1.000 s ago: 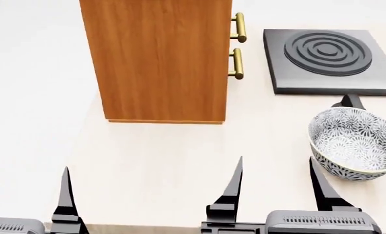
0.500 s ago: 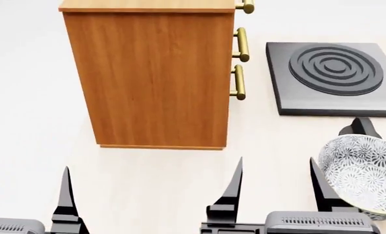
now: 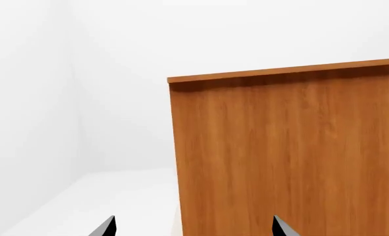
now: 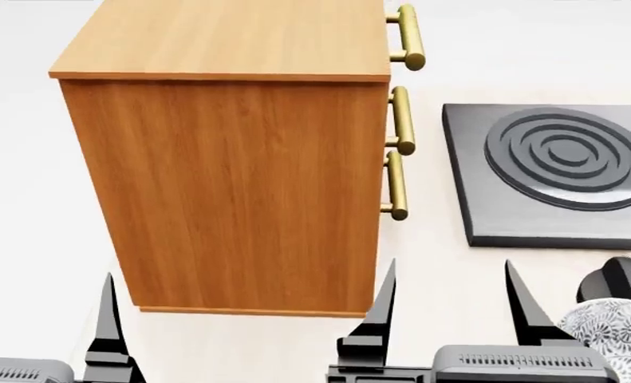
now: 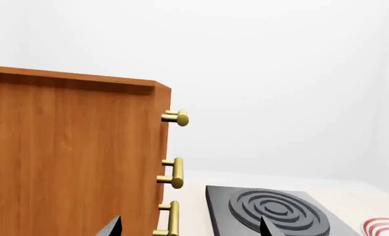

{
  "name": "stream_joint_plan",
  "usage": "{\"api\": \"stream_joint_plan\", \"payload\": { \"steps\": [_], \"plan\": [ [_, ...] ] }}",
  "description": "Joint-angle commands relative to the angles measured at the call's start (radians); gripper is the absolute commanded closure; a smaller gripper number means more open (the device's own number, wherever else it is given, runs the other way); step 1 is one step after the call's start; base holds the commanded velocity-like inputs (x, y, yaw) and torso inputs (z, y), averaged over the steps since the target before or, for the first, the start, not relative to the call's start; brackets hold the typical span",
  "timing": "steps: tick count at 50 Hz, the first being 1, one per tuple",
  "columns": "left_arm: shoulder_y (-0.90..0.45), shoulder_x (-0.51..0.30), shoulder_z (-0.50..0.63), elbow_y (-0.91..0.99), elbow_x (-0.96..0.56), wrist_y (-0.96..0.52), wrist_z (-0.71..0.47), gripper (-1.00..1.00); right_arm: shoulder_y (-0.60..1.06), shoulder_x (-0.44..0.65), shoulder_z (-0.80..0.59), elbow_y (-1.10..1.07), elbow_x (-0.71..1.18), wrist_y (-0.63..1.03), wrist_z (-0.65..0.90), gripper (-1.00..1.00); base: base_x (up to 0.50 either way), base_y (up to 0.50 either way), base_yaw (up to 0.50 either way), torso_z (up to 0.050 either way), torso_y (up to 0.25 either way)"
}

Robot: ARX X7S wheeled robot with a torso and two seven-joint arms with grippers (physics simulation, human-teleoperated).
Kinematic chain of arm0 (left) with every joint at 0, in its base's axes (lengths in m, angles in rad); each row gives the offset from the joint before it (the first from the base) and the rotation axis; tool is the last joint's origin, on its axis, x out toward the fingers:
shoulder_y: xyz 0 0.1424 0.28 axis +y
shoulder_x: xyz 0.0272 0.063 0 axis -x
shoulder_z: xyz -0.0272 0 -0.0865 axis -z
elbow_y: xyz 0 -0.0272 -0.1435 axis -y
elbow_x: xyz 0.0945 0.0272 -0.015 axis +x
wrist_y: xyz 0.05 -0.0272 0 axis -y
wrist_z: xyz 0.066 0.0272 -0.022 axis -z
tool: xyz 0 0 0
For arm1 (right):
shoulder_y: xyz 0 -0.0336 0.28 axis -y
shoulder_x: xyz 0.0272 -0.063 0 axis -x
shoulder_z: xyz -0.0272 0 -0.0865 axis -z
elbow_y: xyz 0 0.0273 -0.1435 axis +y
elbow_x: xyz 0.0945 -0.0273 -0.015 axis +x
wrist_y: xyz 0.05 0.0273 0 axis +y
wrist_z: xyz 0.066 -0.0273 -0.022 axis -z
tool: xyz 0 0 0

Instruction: Put the bowl on the top of the cabinet.

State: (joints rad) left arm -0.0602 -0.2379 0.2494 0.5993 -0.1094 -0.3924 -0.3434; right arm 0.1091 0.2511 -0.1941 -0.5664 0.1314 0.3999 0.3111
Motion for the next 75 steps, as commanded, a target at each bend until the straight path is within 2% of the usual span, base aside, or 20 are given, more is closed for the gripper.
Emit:
{"api": "stream_joint_plan", "payload": {
  "steps": [1,56,61,63,66,69,75],
  "plan": [
    [-0.001,-0.005,0.003,-0.002,-0.005,0.002,-0.006,-1.0,-0.001,0.004,-0.007,0.003,-0.006,-0.005,0.011,-1.0,0.0,0.0,0.0,0.0,0.0],
    [-0.005,-0.025,0.024,-0.01,-0.02,0.012,-0.033,-1.0,-0.002,0.028,-0.023,0.029,-0.012,-0.009,0.049,-1.0,0.12,0.0,0.0,0.0,0.0],
    [-0.005,-0.026,0.024,-0.013,-0.022,0.015,-0.035,-1.0,0.0,0.033,-0.034,0.019,-0.046,0.019,0.074,-1.0,0.0,0.0,0.0,0.0,0.0],
    [-0.004,-0.028,0.024,-0.014,-0.024,0.016,-0.036,-1.0,-0.003,0.036,-0.045,0.004,-0.083,0.063,0.101,-1.0,0.0,0.0,0.0,0.0,0.0],
    [-0.003,-0.03,0.02,-0.009,-0.027,0.014,-0.037,-1.0,0.018,0.039,-0.015,-0.039,-0.029,0.171,0.081,-1.0,0.0,0.0,0.0,0.0,0.0],
    [-0.001,-0.033,0.02,-0.004,-0.028,0.011,-0.04,-1.0,0.021,0.09,-0.062,-0.089,-0.116,0.244,0.106,-1.0,0.0,0.0,0.0,0.0,0.0],
    [-0.01,-0.029,0.025,-0.016,-0.03,0.014,-0.041,-1.0,-0.011,0.168,-0.036,-0.208,-0.105,0.391,0.07,-1.0,0.0,0.0,0.0,0.0,0.0]
  ]
}}
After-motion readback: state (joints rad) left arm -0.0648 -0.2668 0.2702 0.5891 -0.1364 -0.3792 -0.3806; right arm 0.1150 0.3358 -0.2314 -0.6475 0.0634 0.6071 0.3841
